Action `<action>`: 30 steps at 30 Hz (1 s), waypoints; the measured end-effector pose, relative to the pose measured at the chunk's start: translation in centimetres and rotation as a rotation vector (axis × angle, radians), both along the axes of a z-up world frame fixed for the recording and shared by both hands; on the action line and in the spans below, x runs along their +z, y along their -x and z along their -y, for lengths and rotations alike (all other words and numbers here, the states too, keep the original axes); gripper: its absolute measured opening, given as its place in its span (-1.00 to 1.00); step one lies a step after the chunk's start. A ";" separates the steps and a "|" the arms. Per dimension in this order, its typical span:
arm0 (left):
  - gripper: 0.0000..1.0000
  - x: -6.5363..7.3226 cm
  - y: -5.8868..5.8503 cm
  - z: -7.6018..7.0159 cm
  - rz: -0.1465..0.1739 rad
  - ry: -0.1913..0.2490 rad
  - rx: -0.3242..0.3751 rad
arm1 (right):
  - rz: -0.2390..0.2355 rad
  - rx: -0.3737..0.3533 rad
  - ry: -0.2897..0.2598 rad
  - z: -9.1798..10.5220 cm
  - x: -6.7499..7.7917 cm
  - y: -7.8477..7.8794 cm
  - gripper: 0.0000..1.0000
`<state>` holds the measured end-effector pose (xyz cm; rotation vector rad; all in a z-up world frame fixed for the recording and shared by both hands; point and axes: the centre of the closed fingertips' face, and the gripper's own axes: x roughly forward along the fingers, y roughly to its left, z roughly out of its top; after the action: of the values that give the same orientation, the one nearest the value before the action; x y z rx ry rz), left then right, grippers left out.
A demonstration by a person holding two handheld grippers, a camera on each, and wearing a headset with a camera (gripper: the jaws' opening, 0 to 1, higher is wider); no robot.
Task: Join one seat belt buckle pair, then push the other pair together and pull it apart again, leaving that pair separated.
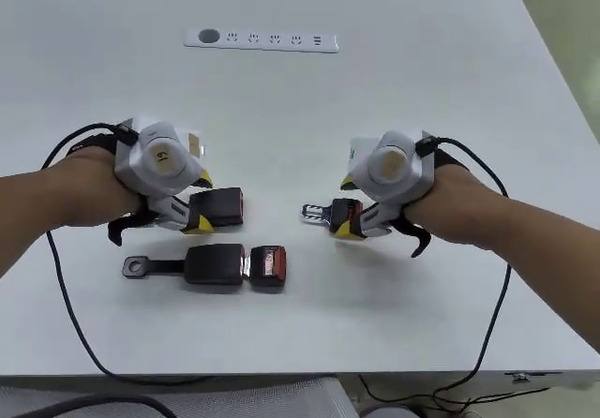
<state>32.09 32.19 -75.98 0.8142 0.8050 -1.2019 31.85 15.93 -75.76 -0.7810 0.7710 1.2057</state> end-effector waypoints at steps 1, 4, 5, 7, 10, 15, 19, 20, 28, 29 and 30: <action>-0.08 0.5 0.1 -0.2 0.005 0.006 0.013 | 0.000 -0.006 -0.006 0.0 -0.1 0.0 -0.12; -0.05 1.6 0.5 -0.5 0.025 0.029 0.042 | 0.000 -0.032 -0.044 -0.7 0.7 1.2 -0.09; -0.02 1.9 0.7 -0.5 0.027 0.041 0.063 | 0.006 -0.036 -0.047 -0.7 0.7 1.4 -0.08; -0.02 2.4 1.3 -0.6 0.027 0.060 0.068 | 0.032 -0.045 -0.059 -0.9 1.0 2.0 -0.09; 0.05 3.2 2.0 -1.0 0.019 0.100 0.127 | 0.060 -0.070 -0.071 -0.8 1.3 2.8 -0.02; 0.28 3.1 2.9 -2.7 0.041 0.095 0.177 | 0.057 -0.114 -0.088 -0.4 1.7 4.3 0.11; 0.36 3.1 4.4 -3.9 0.043 0.104 0.217 | 0.066 -0.153 -0.114 -0.3 2.3 5.1 0.14; 0.38 3.0 4.9 -4.1 0.043 0.102 0.222 | 0.069 -0.156 -0.116 -0.2 2.3 5.2 0.15; 0.61 2.5 7.3 -6.5 0.043 0.127 0.339 | 0.067 -0.195 -0.119 1.0 2.6 6.6 0.26; 0.62 2.6 7.3 -6.8 0.054 0.126 0.342 | 0.071 -0.197 -0.118 1.1 2.6 6.7 0.29; 0.62 2.8 7.7 -6.8 0.065 0.127 0.346 | 0.078 -0.204 -0.120 1.4 2.6 6.7 0.32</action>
<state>24.43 39.02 -73.22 0.5786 0.7710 -0.9042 25.14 14.58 -73.14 -0.6314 0.6902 1.0226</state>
